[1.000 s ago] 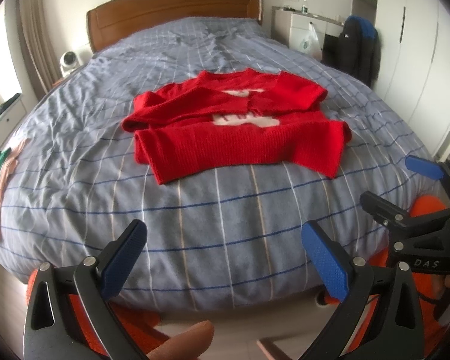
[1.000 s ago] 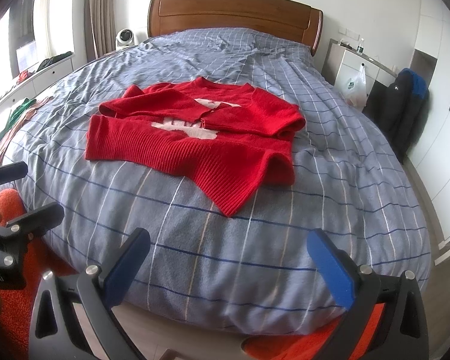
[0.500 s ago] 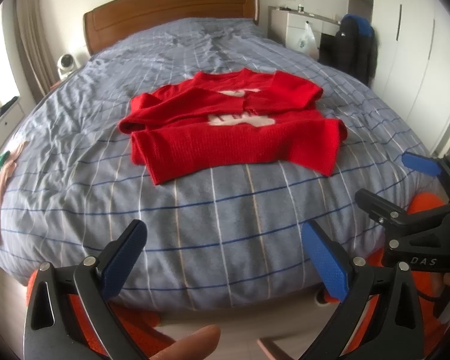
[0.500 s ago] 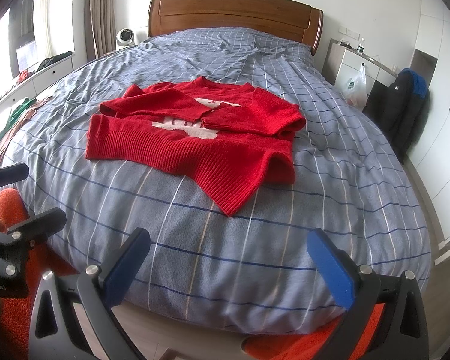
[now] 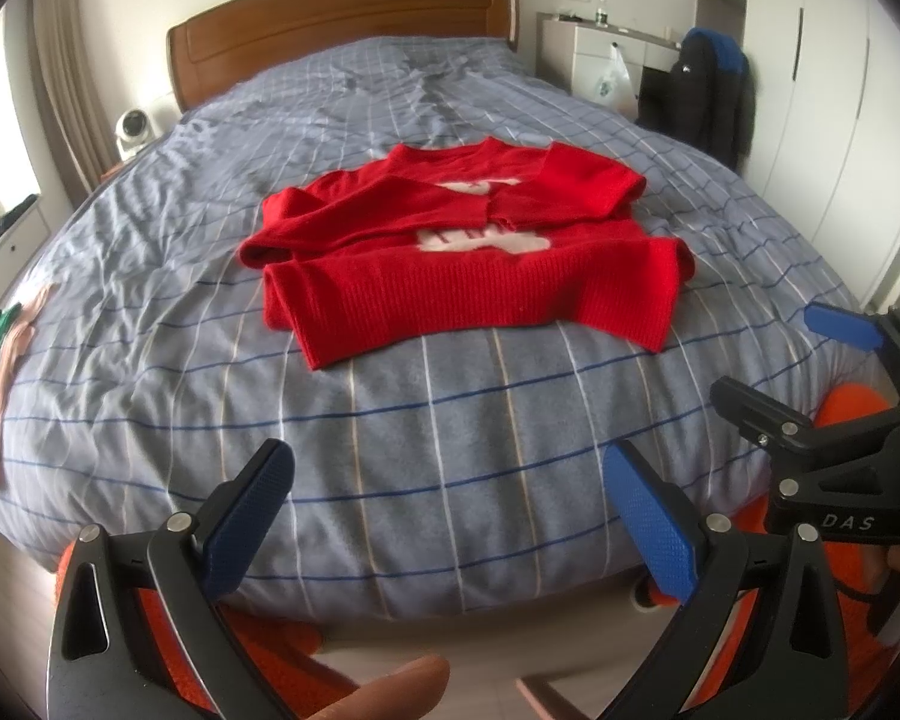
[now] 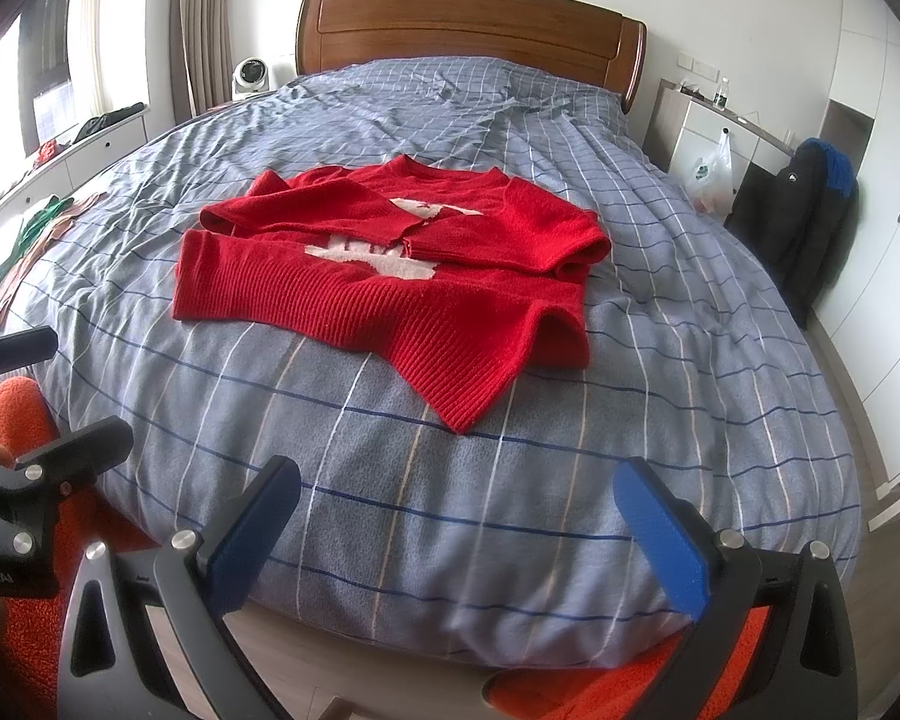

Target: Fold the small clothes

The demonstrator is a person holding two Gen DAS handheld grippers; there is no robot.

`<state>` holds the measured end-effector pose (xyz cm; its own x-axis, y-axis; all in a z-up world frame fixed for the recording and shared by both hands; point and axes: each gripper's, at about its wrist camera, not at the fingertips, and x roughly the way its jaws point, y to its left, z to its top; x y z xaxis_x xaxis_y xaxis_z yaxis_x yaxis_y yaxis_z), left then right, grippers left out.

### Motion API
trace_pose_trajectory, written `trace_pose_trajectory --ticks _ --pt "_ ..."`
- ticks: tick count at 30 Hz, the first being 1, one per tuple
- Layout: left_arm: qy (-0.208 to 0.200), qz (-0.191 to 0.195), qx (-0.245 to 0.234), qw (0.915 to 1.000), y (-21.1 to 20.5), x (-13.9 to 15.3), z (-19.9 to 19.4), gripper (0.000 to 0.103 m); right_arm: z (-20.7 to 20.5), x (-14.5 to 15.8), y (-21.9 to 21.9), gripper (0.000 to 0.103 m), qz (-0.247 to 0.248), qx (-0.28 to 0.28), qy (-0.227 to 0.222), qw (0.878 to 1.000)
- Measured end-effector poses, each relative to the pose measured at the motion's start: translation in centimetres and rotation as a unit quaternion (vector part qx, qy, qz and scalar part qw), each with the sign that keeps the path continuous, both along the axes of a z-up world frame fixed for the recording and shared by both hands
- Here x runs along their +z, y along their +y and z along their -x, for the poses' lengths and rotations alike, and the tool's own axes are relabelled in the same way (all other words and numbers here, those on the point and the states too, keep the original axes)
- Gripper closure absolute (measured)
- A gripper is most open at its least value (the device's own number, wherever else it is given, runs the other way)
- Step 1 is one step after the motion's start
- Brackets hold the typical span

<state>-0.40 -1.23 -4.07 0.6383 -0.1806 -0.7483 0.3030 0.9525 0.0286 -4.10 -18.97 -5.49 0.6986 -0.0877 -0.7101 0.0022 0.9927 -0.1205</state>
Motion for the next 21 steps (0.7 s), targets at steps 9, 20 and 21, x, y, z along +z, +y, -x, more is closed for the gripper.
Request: trace_pose_trajectory --ticks 9,20,21 --pt "0.001 -0.001 -0.002 1.0 -0.07 0.09 0.1 0.0 0.03 -0.14 0.24 0.0 0.001 0.002 0.001 1.0" --pt "0.005 -0.004 -0.006 1.0 -0.2 0.06 0.1 0.0 0.04 -0.26 0.57 0.0 0.001 0.003 0.003 1.0" --pt "0.006 -0.004 -0.006 1.0 -0.22 -0.01 0.07 0.0 0.06 -0.31 0.6 0.0 0.001 0.004 0.003 1.0"
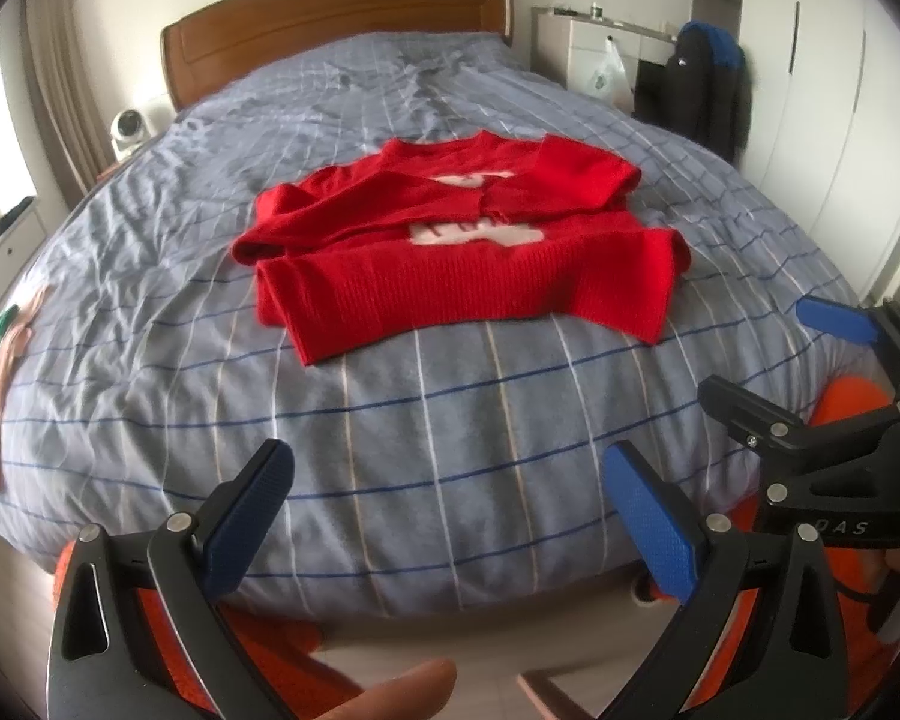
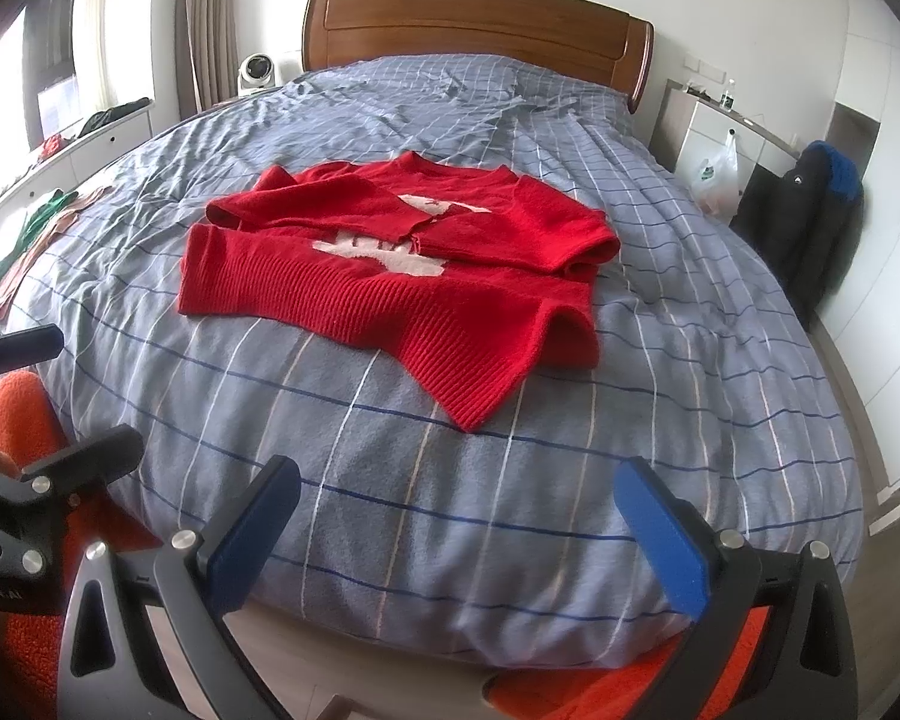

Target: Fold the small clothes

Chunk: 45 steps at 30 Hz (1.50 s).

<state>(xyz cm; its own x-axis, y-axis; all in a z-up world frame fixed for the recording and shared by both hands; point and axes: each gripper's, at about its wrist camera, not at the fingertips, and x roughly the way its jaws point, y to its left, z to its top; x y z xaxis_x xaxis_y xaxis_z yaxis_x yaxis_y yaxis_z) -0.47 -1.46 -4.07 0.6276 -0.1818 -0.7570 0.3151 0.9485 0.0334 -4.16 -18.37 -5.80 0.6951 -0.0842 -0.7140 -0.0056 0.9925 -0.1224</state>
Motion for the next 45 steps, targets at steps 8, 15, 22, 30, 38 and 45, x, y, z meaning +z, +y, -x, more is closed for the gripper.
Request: trace_pose_trajectory --ticks 8,15,22,30,38,45 --pt "0.003 -0.002 -0.001 1.0 0.1 -0.2 -0.2 0.0 0.0 -0.1 0.1 0.0 0.0 0.0 0.002 1.0" --pt "0.005 -0.002 -0.001 1.0 0.1 -0.5 -0.3 0.0 -0.1 -0.4 0.1 0.0 -0.001 0.001 0.006 1.0" --pt "0.008 -0.002 0.0 1.0 0.4 -1.0 -0.3 0.0 -0.4 -0.9 -0.1 0.0 -0.003 0.002 0.014 1.0" --pt "0.009 -0.002 0.0 1.0 0.5 -1.1 -0.4 0.0 -0.5 -0.9 -0.1 0.0 -0.004 0.002 0.017 1.0" --pt "0.011 -0.005 -0.002 0.9999 0.3 -1.4 -0.4 0.0 -0.6 -1.0 -0.3 0.0 -0.005 0.002 0.021 1.0" --pt "0.041 0.023 0.017 0.9987 2.2 -1.8 -1.6 0.0 -0.8 -0.9 -0.6 0.0 -0.007 0.002 0.018 1.0"
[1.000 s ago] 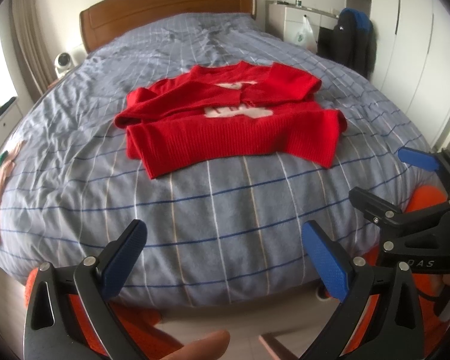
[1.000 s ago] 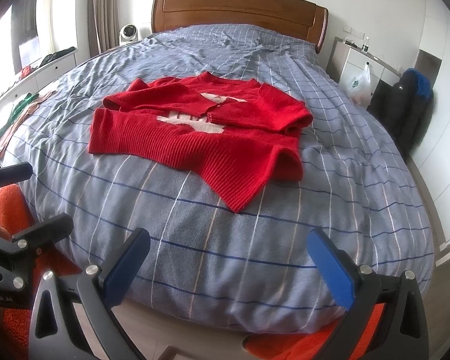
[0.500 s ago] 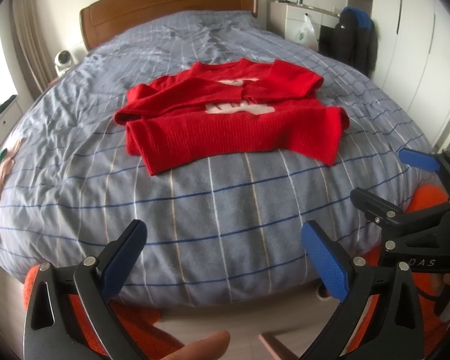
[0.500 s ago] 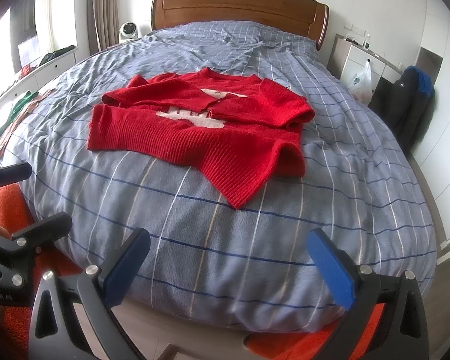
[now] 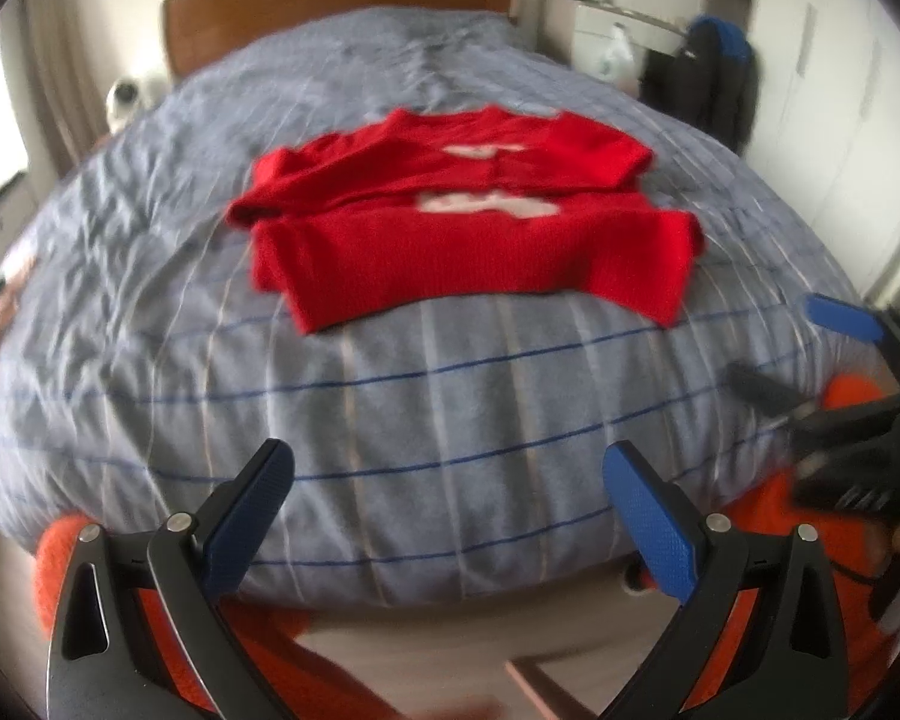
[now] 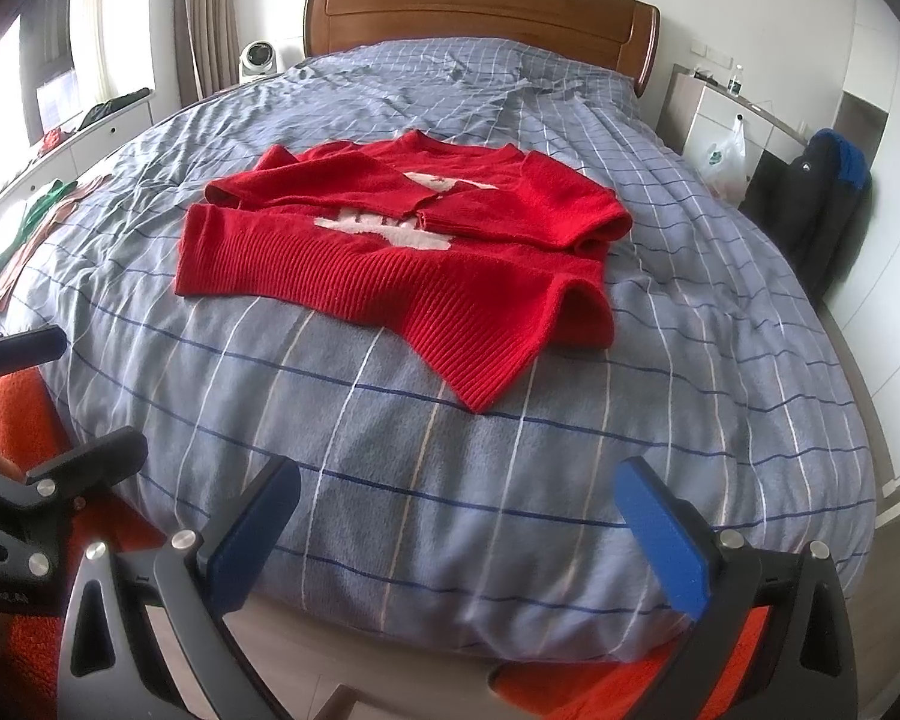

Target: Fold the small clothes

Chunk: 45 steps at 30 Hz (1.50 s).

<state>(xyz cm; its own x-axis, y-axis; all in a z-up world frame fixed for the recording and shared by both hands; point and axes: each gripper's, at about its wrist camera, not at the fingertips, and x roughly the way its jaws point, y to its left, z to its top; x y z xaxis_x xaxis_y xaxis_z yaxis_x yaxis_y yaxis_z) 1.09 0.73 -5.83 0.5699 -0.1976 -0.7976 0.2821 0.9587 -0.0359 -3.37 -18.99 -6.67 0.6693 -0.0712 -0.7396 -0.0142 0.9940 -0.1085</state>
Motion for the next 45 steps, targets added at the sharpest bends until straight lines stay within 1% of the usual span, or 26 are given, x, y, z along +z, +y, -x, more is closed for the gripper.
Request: trace_pose_trajectory --ticks 2,3,5,8,10,11,13,15,16,17,18,19,20,21,23,25,27,29,30,31,32,33,35,38,40,45 --pt "0.022 0.022 0.036 0.9989 2.7 -0.6 -1.3 0.0 0.1 0.5 -2.1 0.0 -0.022 -0.026 -0.012 0.999" --pt "0.03 0.026 0.062 0.9973 4.4 -1.1 -2.1 0.001 0.0 0.7 -3.2 0.0 -0.034 -0.042 -0.012 0.998" --pt "0.038 0.017 0.086 0.9954 6.2 -1.8 -3.2 0.001 0.0 0.5 -6.8 0.0 -0.075 -0.087 -0.013 0.993" --pt "0.057 0.01 0.079 0.9952 7.2 -2.8 -5.1 0.001 -0.4 -1.0 -10.8 0.0 -0.126 -0.121 0.007 0.985" --pt "0.063 0.014 0.044 0.997 6.4 -3.5 -6.8 0.002 -1.4 -2.0 -11.6 0.0 -0.154 -0.103 0.027 0.982" --pt "0.062 0.012 0.031 0.9975 6.0 -3.7 -7.6 0.003 -2.3 -2.9 -11.5 0.0 -0.179 -0.078 0.043 0.98" --pt "0.058 0.019 0.007 0.9981 5.2 -4.2 -9.4 0.014 -3.8 -4.0 -11.1 0.001 -0.221 -0.038 0.058 0.973" --pt "0.058 0.051 -0.011 0.997 4.7 -4.5 -11.3 0.02 -5.7 -5.3 -10.6 0.014 -0.275 0.012 0.063 0.959" --pt "0.057 0.061 -0.01 0.9965 4.7 -4.5 -11.8 0.025 -6.8 -5.9 -10.3 0.027 -0.298 0.027 0.062 0.952" --pt "0.056 0.075 -0.005 0.9956 4.8 -4.6 -12.6 0.031 -7.9 -6.5 -10.2 0.033 -0.314 0.032 0.056 0.947" --pt "0.06 0.089 0.011 0.9942 5.1 -4.9 -13.4 0.063 -8.6 -6.8 -10.3 0.036 -0.325 0.034 0.051 0.944" --pt "0.072 0.106 0.018 0.9917 5.5 -5.1 -13.8 0.099 -9.3 -7.1 -10.4 0.052 -0.342 0.038 0.044 0.938" --pt "0.089 0.134 0.019 0.9868 6.0 -5.3 -14.1 0.099 -9.8 -7.3 -10.4 0.091 -0.358 0.039 0.046 0.932" --pt "0.101 0.162 0.023 0.9814 6.8 -5.0 -13.9 0.1 -10.0 -7.3 -10.4 0.099 -0.369 0.036 0.056 0.927" --pt "0.103 0.179 0.01 0.9784 8.2 -3.6 -12.1 0.101 -9.0 -6.3 -10.3 0.099 -0.371 0.048 0.062 0.925" --pt "0.115 0.165 -0.009 0.9795 9.2 -2.4 -9.4 0.101 -7.1 -4.2 -10.1 0.099 -0.35 0.077 0.071 0.931" --pt "0.153 0.137 -0.023 0.9783 9.7 -2.4 -6.3 0.1 -4.3 -2.6 -10.6 0.099 -0.334 0.094 0.096 0.933" --pt "0.186 0.123 -0.028 0.9744 9.2 -3.4 -4.7 0.1 -1.9 -2.3 -11.1 0.099 -0.323 0.084 0.132 0.933" --pt "0.202 0.101 -0.025 0.9738 8.5 -4.5 -3.8 0.101 -1.1 -2.8 -11.5 0.099 -0.326 0.07 0.151 0.931" --pt "0.203 0.078 -0.021 0.9757 8.0 -5.1 -3.4 0.101 -0.7 -3.4 -11.6 0.099 -0.327 0.06 0.163 0.929" --pt "0.202 0.057 -0.018 0.9776 7.4 -5.6 -3.2 0.101 -0.6 -4.4 -11.7 0.099 -0.317 0.045 0.182 0.93" --pt "0.201 0.039 -0.009 0.9789 6.9 -6.1 -3.2 0.101 -0.8 -5.5 -11.5 0.099 -0.287 0.028 0.201 0.936" --pt "0.201 0.024 0.003 0.9793 6.3 -6.5 -3.7 0.101 -1.6 -7.2 -11.2 0.099 -0.258 0.003 0.225 0.94" --pt "0.196 -0.009 0.009 0.9805 5.3 -7.2 -4.1 0.101 -2.6 -8.9 -10.7 0.1 -0.234 -0.011 0.236 0.943" --pt "0.201 -0.013 0.013 0.9794 5.0 -8.2 -4.6 0.101 -3.0 -9.7 -10.4 0.1 -0.224 -0.017 0.236 0.945" --pt "0.214 0.008 0.033 0.9763 5.3 -9.8 -6.3 0.1 -2.5 -10.3 -9.9 0.1 -0.216 -0.026 0.22 0.951"
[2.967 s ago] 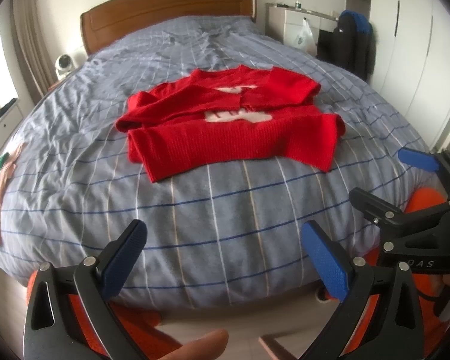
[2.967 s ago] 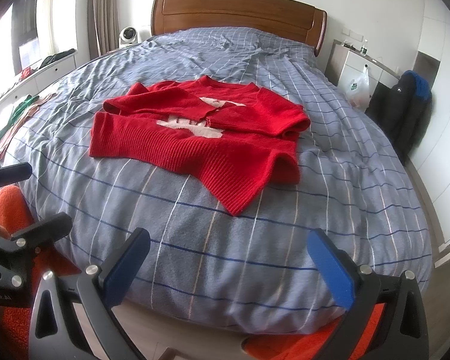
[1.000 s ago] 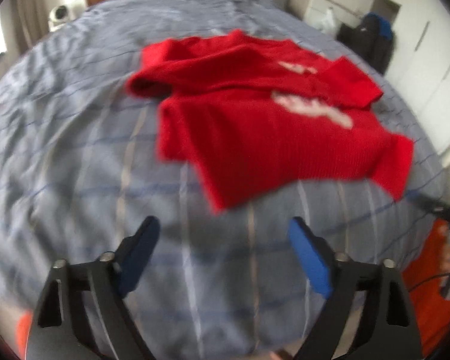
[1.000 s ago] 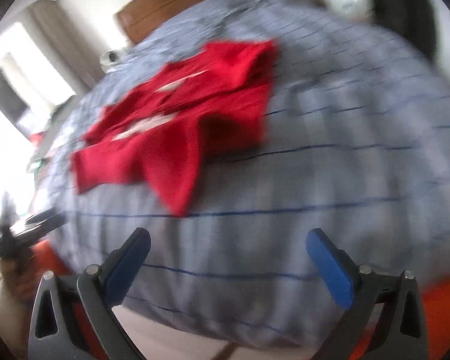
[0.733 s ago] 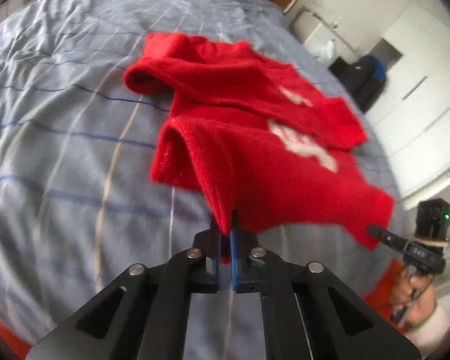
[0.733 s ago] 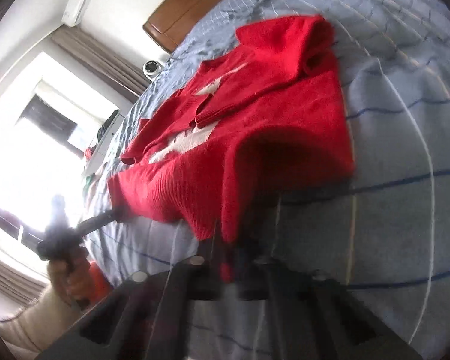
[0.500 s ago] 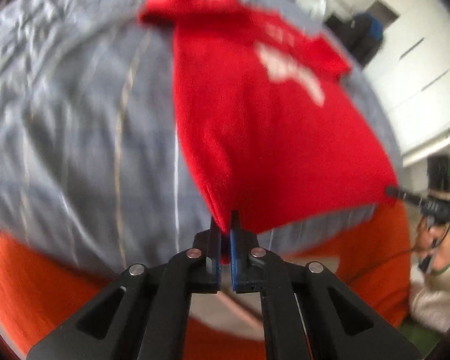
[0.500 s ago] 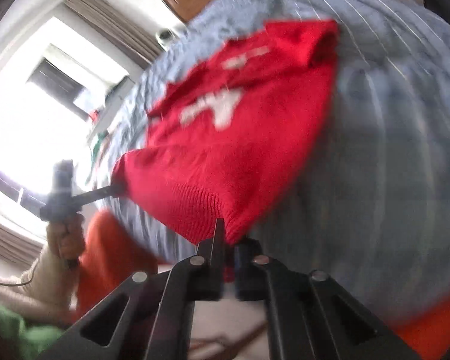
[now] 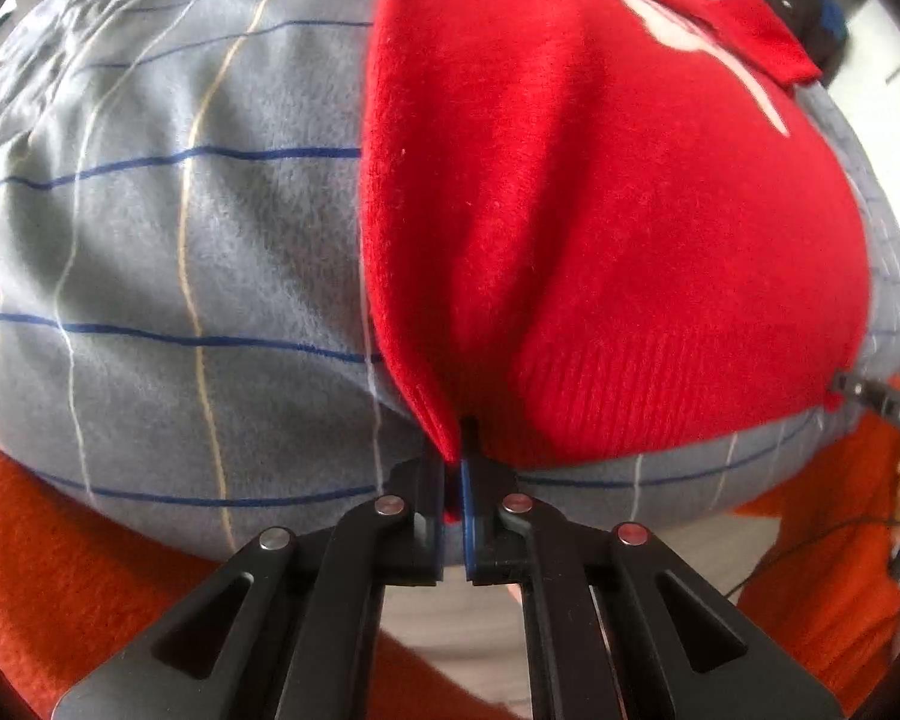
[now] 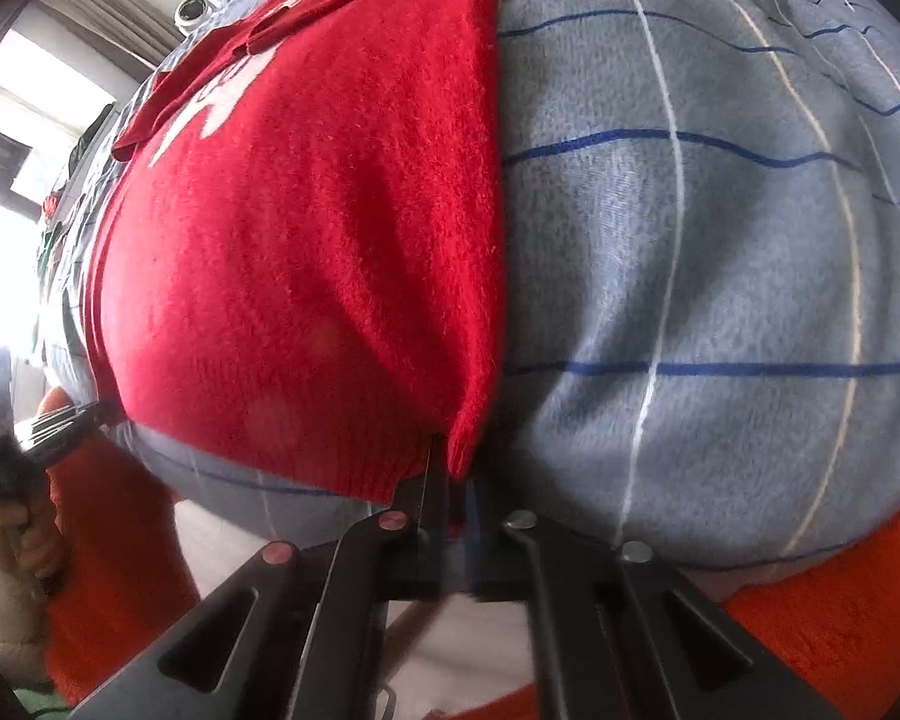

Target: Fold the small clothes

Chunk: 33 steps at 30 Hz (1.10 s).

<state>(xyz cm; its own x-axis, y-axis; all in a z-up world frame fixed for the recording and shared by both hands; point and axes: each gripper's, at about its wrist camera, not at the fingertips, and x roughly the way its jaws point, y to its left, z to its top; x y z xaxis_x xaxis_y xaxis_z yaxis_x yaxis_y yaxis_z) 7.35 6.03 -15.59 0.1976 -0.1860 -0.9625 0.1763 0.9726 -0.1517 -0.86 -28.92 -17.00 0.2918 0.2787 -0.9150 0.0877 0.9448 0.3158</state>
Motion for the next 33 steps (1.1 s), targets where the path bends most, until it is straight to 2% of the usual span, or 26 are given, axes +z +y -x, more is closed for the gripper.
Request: trace_pose_trajectory --ticks 6,8,9,10,11,12,13,14,16,17,19,20,23,24,25,26,27,28,29,31,33 --pt "-0.011 -0.008 -0.005 0.9999 -1.3 -0.3 0.7 0.097 0.3 -0.1 0.0 0.102 -0.001 -0.016 -0.007 1.0" --pt "-0.008 0.0 -0.005 1.0 -1.0 0.5 1.3 0.086 0.7 -0.2 -0.5 0.1 -0.009 -0.02 -0.008 1.0" --pt "-0.005 0.005 -0.002 1.0 -0.6 1.1 1.9 0.07 0.9 -0.1 -0.8 0.097 -0.024 -0.023 -0.007 0.999" --pt "-0.004 0.008 0.005 0.9999 0.3 1.8 2.5 0.059 1.3 0.1 -1.5 0.09 -0.046 -0.027 -0.001 0.999" --pt "-0.008 0.009 0.009 0.9999 1.1 2.5 3.1 0.057 1.9 0.2 -2.3 0.076 -0.076 -0.032 0.014 0.996" --pt "-0.017 0.008 0.01 0.9998 1.7 3.3 3.8 0.057 2.4 0.5 -3.1 0.067 -0.094 -0.036 0.023 0.995" --pt "-0.034 0.001 0.012 0.9993 2.3 4.6 4.3 0.055 2.9 0.8 -3.8 0.053 -0.1 -0.04 0.027 0.994" --pt "-0.05 -0.008 0.016 0.9986 2.7 5.6 4.6 0.052 3.6 1.5 -4.7 0.051 -0.087 -0.047 0.03 0.995" --pt "-0.107 -0.025 0.031 0.9934 3.4 8.1 4.0 0.041 3.9 3.3 -5.9 0.051 -0.017 -0.05 0.026 0.998" --pt "-0.145 -0.024 0.037 0.9885 3.5 9.6 3.5 0.038 3.4 5.1 -6.5 0.051 0.035 -0.043 0.009 0.998" --pt "-0.196 -0.021 0.047 0.9792 3.3 10.8 1.9 0.022 1.8 7.6 -6.4 0.051 0.079 -0.022 -0.027 0.996" --pt "-0.217 -0.02 0.056 0.9744 3.8 11.1 0.8 0.021 0.3 9.2 -5.9 0.05 0.097 -0.005 -0.05 0.994" --pt "-0.28 -0.037 0.117 0.9522 2.8 10.3 -2.5 0.02 -4.8 12.6 -2.0 0.048 0.113 0.063 -0.128 0.983" --pt "-0.284 -0.038 0.129 0.9493 3.7 10.4 -1.3 0.02 -6.5 13.2 -0.1 0.044 0.114 0.092 -0.156 0.977" --pt "-0.292 -0.036 0.143 0.945 3.8 9.3 -1.5 0.02 -8.4 13.6 1.9 0.037 0.116 0.127 -0.182 0.968" --pt "-0.299 -0.038 0.147 0.9422 4.0 8.6 -1.3 0.02 -10.5 13.3 4.0 0.036 0.116 0.16 -0.201 0.959" --pt "-0.306 -0.056 0.144 0.9395 4.2 7.8 -0.3 0.02 -11.5 12.9 5.4 0.036 0.121 0.177 -0.21 0.954" --pt "-0.293 -0.097 0.139 0.9408 4.1 6.8 -0.6 0.021 -13.7 12.0 7.5 0.036 0.142 0.198 -0.218 0.945" --pt "-0.274 -0.122 0.141 0.9435 4.4 6.3 -1.0 0.021 -14.8 11.2 8.4 0.037 0.16 0.209 -0.22 0.939" --pt "-0.27 -0.092 0.163 0.9446 6.1 6.5 -0.4 0.021 -17.5 9.2 10.5 0.037 0.19 0.229 -0.218 0.929" --pt "-0.259 -0.064 0.18 0.9469 7.4 6.3 -0.6 0.021 -19.5 7.0 11.4 0.052 0.212 0.238 -0.211 0.924"
